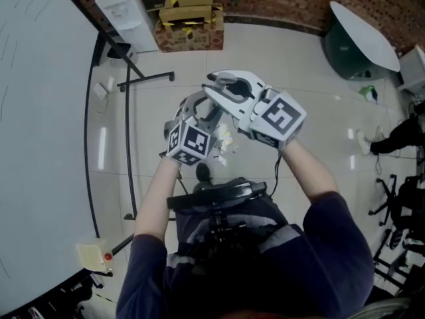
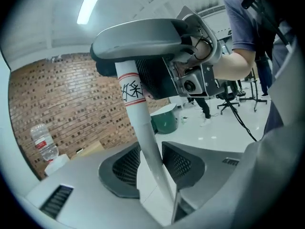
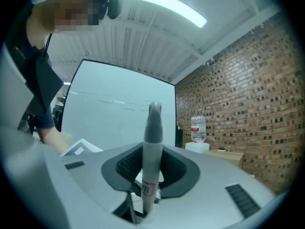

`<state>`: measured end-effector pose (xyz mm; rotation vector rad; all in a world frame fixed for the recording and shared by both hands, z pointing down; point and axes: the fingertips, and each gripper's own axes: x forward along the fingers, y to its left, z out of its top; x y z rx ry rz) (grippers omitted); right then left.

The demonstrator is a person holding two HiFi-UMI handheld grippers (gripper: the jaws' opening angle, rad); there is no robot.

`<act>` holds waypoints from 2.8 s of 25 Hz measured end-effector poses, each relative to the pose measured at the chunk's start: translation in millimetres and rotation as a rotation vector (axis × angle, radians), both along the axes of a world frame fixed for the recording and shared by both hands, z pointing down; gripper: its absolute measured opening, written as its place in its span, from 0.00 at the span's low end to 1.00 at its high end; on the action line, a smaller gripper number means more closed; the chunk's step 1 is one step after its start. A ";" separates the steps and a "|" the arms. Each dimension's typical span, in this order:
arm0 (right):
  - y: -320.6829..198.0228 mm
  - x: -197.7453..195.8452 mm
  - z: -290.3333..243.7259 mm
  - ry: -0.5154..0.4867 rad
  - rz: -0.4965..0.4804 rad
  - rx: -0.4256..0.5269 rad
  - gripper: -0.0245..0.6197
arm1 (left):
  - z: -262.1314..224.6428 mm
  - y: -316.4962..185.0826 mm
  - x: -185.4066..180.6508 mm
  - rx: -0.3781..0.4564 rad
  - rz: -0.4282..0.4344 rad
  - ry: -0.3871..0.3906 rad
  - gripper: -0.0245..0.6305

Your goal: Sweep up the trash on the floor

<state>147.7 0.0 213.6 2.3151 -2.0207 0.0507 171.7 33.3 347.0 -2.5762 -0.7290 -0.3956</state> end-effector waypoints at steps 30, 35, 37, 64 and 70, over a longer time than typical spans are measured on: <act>-55.0 -199.7 -30.4 -0.048 -0.107 0.116 0.19 | -26.4 -47.5 -197.9 -0.235 -0.439 -0.015 0.19; -76.0 -235.3 -41.0 0.016 -0.021 0.145 0.19 | -37.6 -67.1 -227.4 -0.256 -0.432 0.020 0.19; -81.4 -245.2 -38.9 0.019 -0.008 0.141 0.19 | -36.0 -72.5 -237.1 -0.264 -0.432 0.026 0.19; -46.2 -211.4 142.6 -0.246 0.211 -0.103 0.19 | 140.8 -42.3 -230.1 -0.317 -0.267 -0.219 0.16; -18.6 -190.4 188.3 -0.293 0.313 -0.150 0.19 | 183.9 -16.4 -208.6 -0.305 -0.212 -0.286 0.16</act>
